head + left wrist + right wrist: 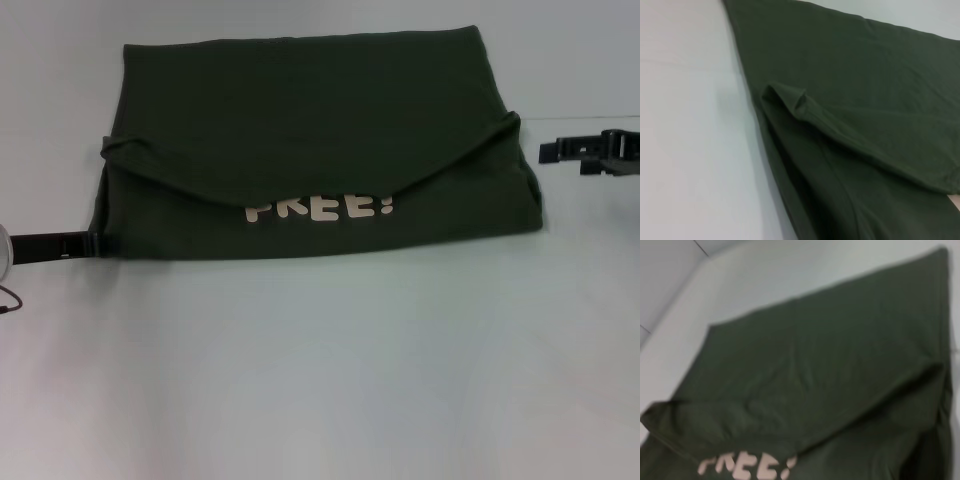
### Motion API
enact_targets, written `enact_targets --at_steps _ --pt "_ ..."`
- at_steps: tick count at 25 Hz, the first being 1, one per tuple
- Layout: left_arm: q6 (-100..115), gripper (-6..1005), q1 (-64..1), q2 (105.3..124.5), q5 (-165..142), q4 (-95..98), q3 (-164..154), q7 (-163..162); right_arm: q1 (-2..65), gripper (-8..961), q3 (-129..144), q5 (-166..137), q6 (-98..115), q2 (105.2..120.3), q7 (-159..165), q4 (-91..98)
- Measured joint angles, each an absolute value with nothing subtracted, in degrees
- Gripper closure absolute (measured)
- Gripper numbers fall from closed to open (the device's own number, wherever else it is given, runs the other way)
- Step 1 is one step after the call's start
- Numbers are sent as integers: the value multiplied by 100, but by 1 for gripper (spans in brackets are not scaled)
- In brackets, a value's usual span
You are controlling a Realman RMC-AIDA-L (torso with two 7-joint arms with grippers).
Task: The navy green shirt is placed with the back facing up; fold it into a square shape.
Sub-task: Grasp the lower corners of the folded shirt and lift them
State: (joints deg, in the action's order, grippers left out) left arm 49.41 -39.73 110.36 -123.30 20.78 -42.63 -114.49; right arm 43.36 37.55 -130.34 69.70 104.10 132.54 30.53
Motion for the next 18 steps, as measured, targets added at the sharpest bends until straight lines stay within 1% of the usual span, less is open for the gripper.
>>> enact_targets --at_steps 3,6,18 --pt "4985 940 -3982 11032 -12329 2091 -4262 -11450 4461 45 3946 -13316 6977 10369 13627 3049" --pt "5001 941 -3986 11030 -12328 2107 -4271 -11451 4626 45 4127 -13733 6861 10391 13970 3032" --pt "5011 940 -4000 11013 -12331 2105 -4274 -11466 5006 46 4455 -14277 5654 10797 13733 2645"
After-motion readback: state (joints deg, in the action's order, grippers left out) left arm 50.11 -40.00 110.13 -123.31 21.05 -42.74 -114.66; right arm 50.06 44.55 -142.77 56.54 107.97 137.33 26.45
